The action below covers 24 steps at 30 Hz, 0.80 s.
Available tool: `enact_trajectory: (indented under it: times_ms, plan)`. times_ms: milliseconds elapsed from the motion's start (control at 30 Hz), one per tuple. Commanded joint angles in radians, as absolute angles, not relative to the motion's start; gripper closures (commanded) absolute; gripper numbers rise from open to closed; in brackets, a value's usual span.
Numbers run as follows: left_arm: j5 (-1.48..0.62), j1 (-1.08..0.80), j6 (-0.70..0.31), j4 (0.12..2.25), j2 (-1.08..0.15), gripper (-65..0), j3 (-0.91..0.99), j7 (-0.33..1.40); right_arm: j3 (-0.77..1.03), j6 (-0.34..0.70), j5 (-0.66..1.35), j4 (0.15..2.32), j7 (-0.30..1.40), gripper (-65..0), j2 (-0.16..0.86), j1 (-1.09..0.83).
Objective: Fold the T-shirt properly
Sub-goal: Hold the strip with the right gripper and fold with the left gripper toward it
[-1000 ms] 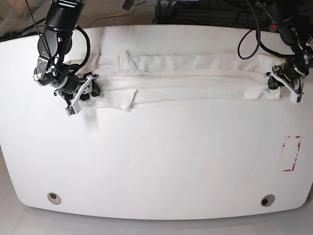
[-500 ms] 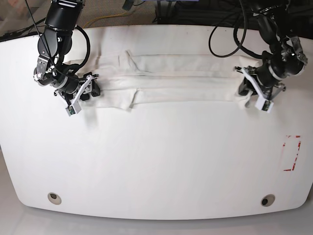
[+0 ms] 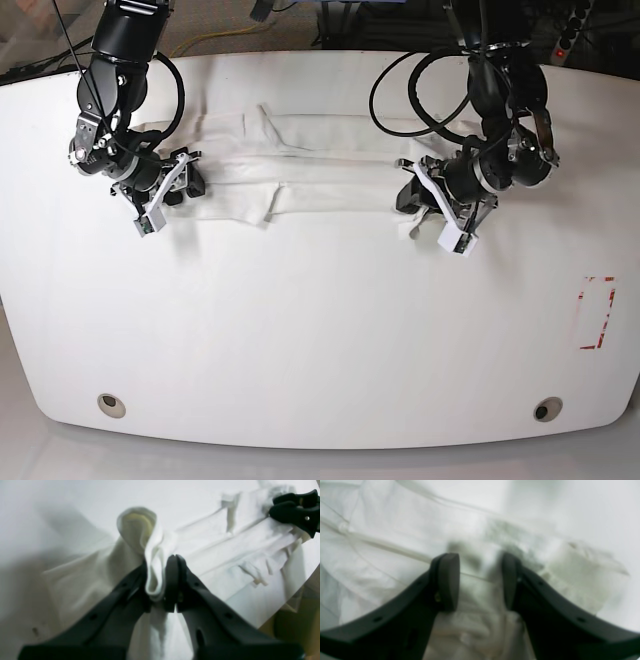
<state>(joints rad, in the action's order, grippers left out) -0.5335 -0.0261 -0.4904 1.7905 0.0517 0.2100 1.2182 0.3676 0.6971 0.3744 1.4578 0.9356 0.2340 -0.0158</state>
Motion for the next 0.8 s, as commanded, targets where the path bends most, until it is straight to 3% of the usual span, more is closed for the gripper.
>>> enact_trajectory:
  times_ms: [0,533,767]
  plan:
    - [-0.555,0.002,-0.490,1.778,0.068,-4.7,0.194,1.199,0.372,0.698,0.371,1.469,0.944,-26.3,0.225,-0.007]
    - [-0.555,0.054,-0.490,1.626,0.076,-6.1,0.047,1.155,0.369,0.698,0.366,1.469,0.943,-26.3,0.185,-0.007]
    - [-0.555,0.056,-0.490,1.592,0.074,-25.4,0.018,1.130,0.367,0.698,0.367,1.469,0.943,-26.3,0.183,-0.005]
